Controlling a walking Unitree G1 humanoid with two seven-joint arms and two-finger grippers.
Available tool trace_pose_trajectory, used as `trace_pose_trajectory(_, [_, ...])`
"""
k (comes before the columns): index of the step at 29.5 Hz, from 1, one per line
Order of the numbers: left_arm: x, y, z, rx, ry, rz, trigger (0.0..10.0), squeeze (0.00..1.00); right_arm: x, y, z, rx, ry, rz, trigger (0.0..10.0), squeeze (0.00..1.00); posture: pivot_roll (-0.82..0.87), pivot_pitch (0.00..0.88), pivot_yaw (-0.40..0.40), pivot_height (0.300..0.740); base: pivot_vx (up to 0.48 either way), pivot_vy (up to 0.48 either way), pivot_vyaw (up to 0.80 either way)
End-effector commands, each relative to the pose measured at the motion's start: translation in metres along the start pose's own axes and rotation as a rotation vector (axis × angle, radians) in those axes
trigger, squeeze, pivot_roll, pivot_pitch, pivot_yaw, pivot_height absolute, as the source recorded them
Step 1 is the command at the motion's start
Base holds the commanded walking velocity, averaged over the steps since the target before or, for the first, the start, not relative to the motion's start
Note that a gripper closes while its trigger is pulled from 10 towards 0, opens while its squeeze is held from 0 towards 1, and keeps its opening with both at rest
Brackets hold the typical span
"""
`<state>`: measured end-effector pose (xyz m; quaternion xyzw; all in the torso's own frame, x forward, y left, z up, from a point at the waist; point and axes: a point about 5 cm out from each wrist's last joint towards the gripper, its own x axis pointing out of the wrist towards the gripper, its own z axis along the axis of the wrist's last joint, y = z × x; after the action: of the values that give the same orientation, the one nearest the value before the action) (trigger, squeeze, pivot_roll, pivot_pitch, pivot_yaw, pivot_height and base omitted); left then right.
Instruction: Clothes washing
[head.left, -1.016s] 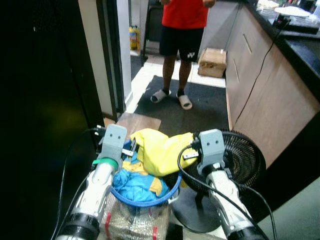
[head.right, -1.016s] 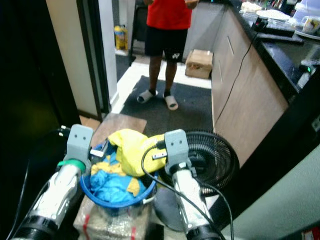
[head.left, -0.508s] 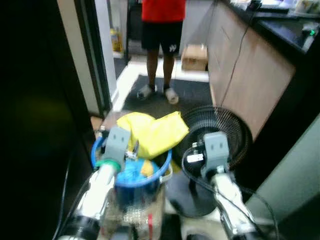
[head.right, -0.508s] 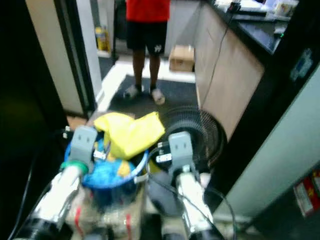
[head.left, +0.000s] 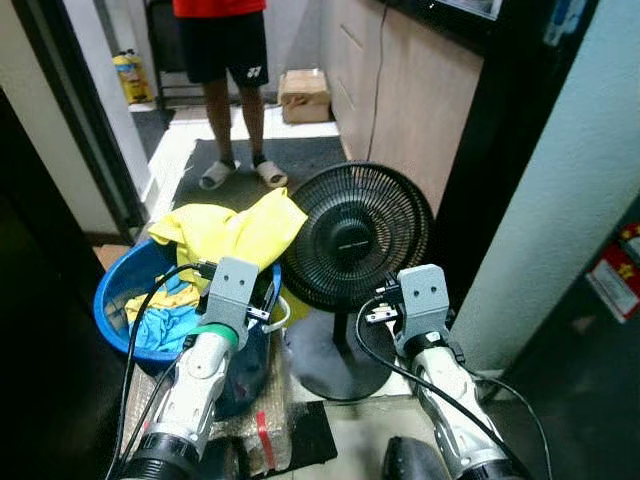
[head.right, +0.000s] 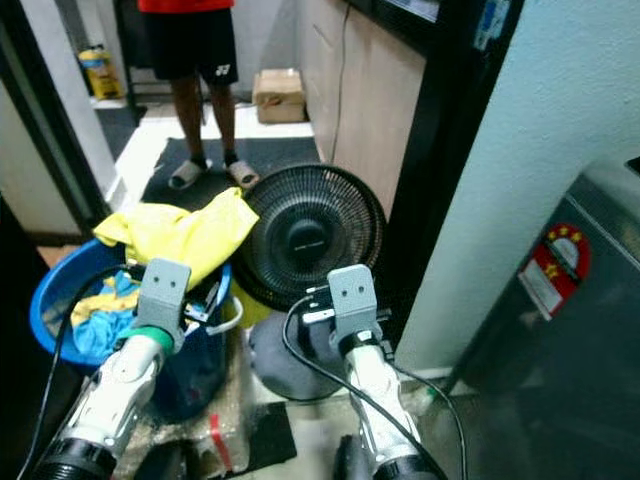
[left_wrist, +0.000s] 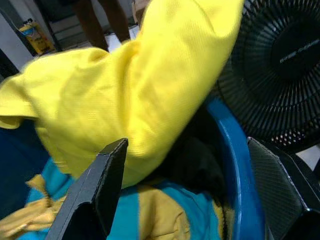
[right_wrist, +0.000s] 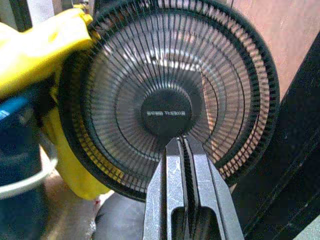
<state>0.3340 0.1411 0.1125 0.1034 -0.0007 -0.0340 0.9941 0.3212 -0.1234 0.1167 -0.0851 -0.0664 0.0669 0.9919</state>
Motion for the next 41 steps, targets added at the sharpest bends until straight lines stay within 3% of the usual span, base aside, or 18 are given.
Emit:
trace_pose_trajectory(1, [-0.001, 0.0, -0.004, 0.007, 0.021, -0.002, 10.0, 0.0, -0.001, 0.001, -0.002, 0.006, 0.007, 0.005, 10.0, 0.0, 0.05, 0.0, 0.03, 0.5, 0.0, 0.0, 0.0])
trace_pose_trajectory(6, [-0.001, 0.0, -0.004, 0.006, 0.021, 0.0, 10.0, 0.0, -0.001, 0.001, 0.001, 0.012, -0.004, 0.011, 10.0, 0.0, 0.05, 0.0, 0.03, 0.49, 0.0, 0.0, 0.0])
trace_pose_trajectory(11, [0.002, 0.004, 0.009, -0.008, -0.011, 0.013, 10.0, 0.0, 0.004, -0.005, 0.021, 0.052, -0.082, 0.027, 10.0, 0.0, 0.05, 0.0, 0.029, 0.49, 0.0, 0.0, 0.0])
trace_pose_trajectory(14, [0.011, 0.019, 0.047, -0.021, -0.118, 0.044, 10.0, 0.0, 0.012, -0.011, 0.052, 0.069, -0.197, 0.077, 10.0, 0.0, 0.05, 0.008, 0.029, 0.49, 0.0, 0.0, 0.0])
trace_pose_trajectory(17, [0.012, 0.021, 0.054, -0.024, -0.136, 0.049, 10.0, 0.0, 0.012, -0.011, 0.056, 0.068, -0.212, 0.084, 10.0, 0.0, 0.05, 0.008, 0.029, 0.49, 0.0, 0.0, 0.0])
trace_pose_trajectory(19, [0.019, 0.026, 0.081, -0.032, -0.206, 0.056, 10.0, 0.0, 0.021, -0.017, 0.066, 0.059, -0.238, 0.078, 10.0, 0.0, 0.07, 0.027, 0.024, 0.49, 0.0, 0.0, 0.0])
trace_pose_trajectory(23, [0.028, 0.02, 0.102, -0.031, -0.247, 0.031, 10.0, 0.0, 0.034, -0.022, 0.071, 0.042, -0.238, 0.075, 10.0, 0.0, 0.08, 0.048, 0.018, 0.49, 0.0, 0.0, 0.0])
trace_pose_trajectory(26, [0.039, 0.009, 0.107, -0.012, -0.237, 0.018, 10.0, 0.0, 0.054, -0.021, 0.068, -0.003, -0.183, 0.107, 10.0, 0.0, 0.1, 0.116, -0.007, 0.49, 0.0, 0.0, 0.0])
trace_pose_trajectory(34, [0.047, 0.009, 0.105, 0.034, -0.189, 0.031, 10.0, 0.0, 0.067, -0.017, 0.068, -0.015, -0.13, 0.154, 10.0, 0.0, 0.13, 0.199, -0.055, 0.49, 0.0, 0.0, 0.0])
trace_pose_trajectory(35, [0.049, 0.015, 0.103, 0.051, -0.164, 0.055, 10.0, 0.0, 0.069, -0.013, 0.067, -0.025, -0.112, 0.186, 10.0, 0.0, 0.14, 0.259, -0.088, 0.49, 0.0, 0.0, 0.0])
trace_pose_trajectory(41, [0.046, 0.038, 0.098, 0.06, -0.145, 0.138, 10.0, 0.0, 0.073, -0.002, 0.065, -0.034, -0.104, 0.254, 10.0, 0.0, 0.14, 0.283, -0.119, 0.49, 0.0, 0.0, 0.0])
